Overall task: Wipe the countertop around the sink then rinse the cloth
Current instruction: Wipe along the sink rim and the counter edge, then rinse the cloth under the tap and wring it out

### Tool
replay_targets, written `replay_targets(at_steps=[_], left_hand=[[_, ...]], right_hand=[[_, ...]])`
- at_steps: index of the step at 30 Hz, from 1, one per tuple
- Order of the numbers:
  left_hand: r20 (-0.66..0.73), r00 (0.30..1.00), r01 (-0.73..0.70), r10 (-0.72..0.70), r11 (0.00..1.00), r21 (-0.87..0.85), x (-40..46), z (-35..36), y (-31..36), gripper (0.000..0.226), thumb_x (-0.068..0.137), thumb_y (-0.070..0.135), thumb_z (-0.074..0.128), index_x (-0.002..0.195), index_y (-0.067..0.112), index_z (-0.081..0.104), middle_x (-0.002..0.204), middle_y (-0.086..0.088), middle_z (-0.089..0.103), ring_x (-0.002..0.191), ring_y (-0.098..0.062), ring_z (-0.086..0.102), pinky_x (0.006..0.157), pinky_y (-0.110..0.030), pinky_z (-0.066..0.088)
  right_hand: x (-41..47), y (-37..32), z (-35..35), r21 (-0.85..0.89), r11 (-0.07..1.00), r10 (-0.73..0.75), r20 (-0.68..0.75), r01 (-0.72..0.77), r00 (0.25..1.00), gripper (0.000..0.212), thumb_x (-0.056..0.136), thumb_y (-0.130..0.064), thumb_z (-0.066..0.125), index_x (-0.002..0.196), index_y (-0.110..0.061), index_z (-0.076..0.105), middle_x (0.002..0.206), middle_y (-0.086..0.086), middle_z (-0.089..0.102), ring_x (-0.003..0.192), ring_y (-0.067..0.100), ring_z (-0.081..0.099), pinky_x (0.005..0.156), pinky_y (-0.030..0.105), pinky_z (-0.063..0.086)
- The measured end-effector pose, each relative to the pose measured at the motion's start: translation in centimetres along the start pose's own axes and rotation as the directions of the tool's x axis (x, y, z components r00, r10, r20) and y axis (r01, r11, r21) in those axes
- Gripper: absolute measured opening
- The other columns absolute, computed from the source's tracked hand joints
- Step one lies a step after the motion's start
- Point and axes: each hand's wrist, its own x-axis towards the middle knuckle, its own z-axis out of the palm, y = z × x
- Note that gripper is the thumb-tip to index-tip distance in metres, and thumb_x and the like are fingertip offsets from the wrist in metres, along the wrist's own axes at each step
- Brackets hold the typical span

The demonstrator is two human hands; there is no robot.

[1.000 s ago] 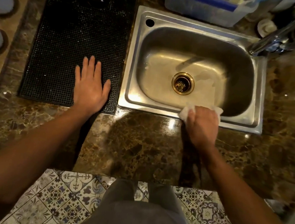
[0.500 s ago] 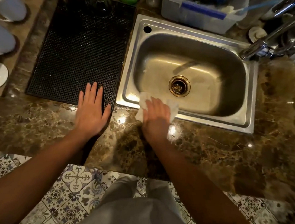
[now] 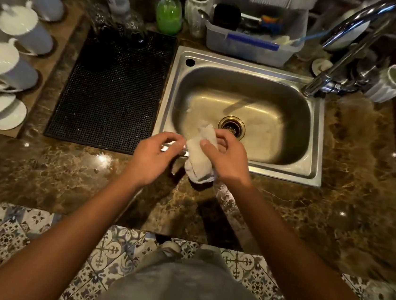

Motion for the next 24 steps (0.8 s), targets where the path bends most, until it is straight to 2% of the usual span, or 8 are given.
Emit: replay_targets(at_steps=[5,7,9,13,17,19,21,24], left_hand=[[0.098,0.995,0.048,-0.035,0.990,-0.132,-2.7,2.2,4.2,0.069,0.076,0.073,0.073,0.126,0.025,0.071,0.109,0.013,0.076,0.099,0.000,0.071,0.089,-0.020,0.055],[0.040,0.999,-0.001,0.007,0.989,-0.148,-3.5,3.0,5.5,0.061,0.080,0.062,0.074,0.126,0.023,0.070,0.103,0.018,0.074,0.093,0.008,0.069,0.082,-0.013,0.054],[-0.058,0.996,-0.073,0.066,0.989,-0.128,-3.9,3.4,6.2,0.045,0.087,0.048,0.075,0.122,0.021,0.072,0.102,0.016,0.074,0.091,0.006,0.070,0.081,-0.015,0.055],[-0.162,0.971,-0.175,0.174,0.984,0.005,-4.6,4.2,7.8,0.031,0.092,0.041,0.075,0.114,0.018,0.075,0.106,0.007,0.074,0.096,-0.013,0.070,0.087,-0.034,0.057],[-0.232,0.943,-0.238,0.238,0.971,0.026,-5.6,5.6,9.6,0.026,0.096,0.035,0.072,0.113,0.016,0.076,0.096,0.010,0.071,0.088,-0.010,0.065,0.083,-0.032,0.054],[-0.206,0.958,-0.214,0.199,0.975,-0.053,-6.0,6.3,10.6,0.017,0.097,0.031,0.071,0.111,0.024,0.074,0.093,0.016,0.071,0.084,-0.003,0.066,0.078,-0.024,0.053],[-0.119,0.977,-0.201,0.178,0.953,-0.228,-6.3,7.3,11.9,0.010,0.098,0.022,0.068,0.105,0.030,0.069,0.095,0.015,0.072,0.084,0.005,0.068,0.076,-0.014,0.051],[-0.035,0.986,-0.161,0.162,0.884,-0.440,-6.2,8.8,13.3,0.014,0.102,0.014,0.061,0.104,0.026,0.068,0.096,0.003,0.073,0.087,0.002,0.068,0.077,-0.018,0.054]], right_hand=[[-2.8,-3.4,-2.2,0.369,0.920,0.153,-0.028,-0.132,0.988,0.026,0.099,-0.018,0.065,0.123,-0.009,0.061,0.111,0.007,0.075,0.096,0.015,0.073,0.076,0.028,0.060],[-4.0,-3.9,-3.0,0.529,0.826,0.207,0.033,-0.193,0.978,0.022,0.103,-0.015,0.058,0.123,-0.008,0.062,0.114,0.009,0.074,0.097,0.016,0.073,0.076,0.029,0.061],[-5.2,-4.0,-3.9,0.623,0.755,0.206,0.070,-0.204,0.976,0.018,0.104,-0.010,0.054,0.119,-0.009,0.063,0.116,0.012,0.073,0.100,0.018,0.073,0.081,0.033,0.063],[-6.7,-3.3,-6.2,0.618,0.774,0.151,0.030,-0.137,0.988,0.017,0.100,-0.007,0.060,0.117,-0.009,0.062,0.116,0.015,0.073,0.109,0.027,0.072,0.098,0.046,0.058],[-7.2,-2.1,-8.4,0.577,0.813,0.119,-0.034,-0.078,0.992,0.041,0.094,-0.005,0.069,0.131,-0.008,0.053,0.122,0.019,0.071,0.113,0.034,0.071,0.098,0.049,0.058],[-7.3,-1.6,-9.6,0.567,0.821,0.107,-0.040,-0.066,0.993,0.050,0.092,-0.006,0.072,0.137,-0.010,0.052,0.122,0.018,0.072,0.113,0.034,0.071,0.098,0.049,0.057],[-7.5,-0.9,-11.1,0.528,0.848,0.078,-0.027,-0.052,0.997,0.045,0.092,-0.011,0.074,0.134,-0.010,0.059,0.120,0.015,0.074,0.112,0.030,0.072,0.099,0.048,0.057],[-7.7,0.1,-13.2,0.439,0.899,0.032,-0.027,-0.017,0.999,0.039,0.087,-0.032,0.078,0.122,-0.018,0.069,0.119,0.007,0.075,0.115,0.026,0.070,0.104,0.049,0.055]])
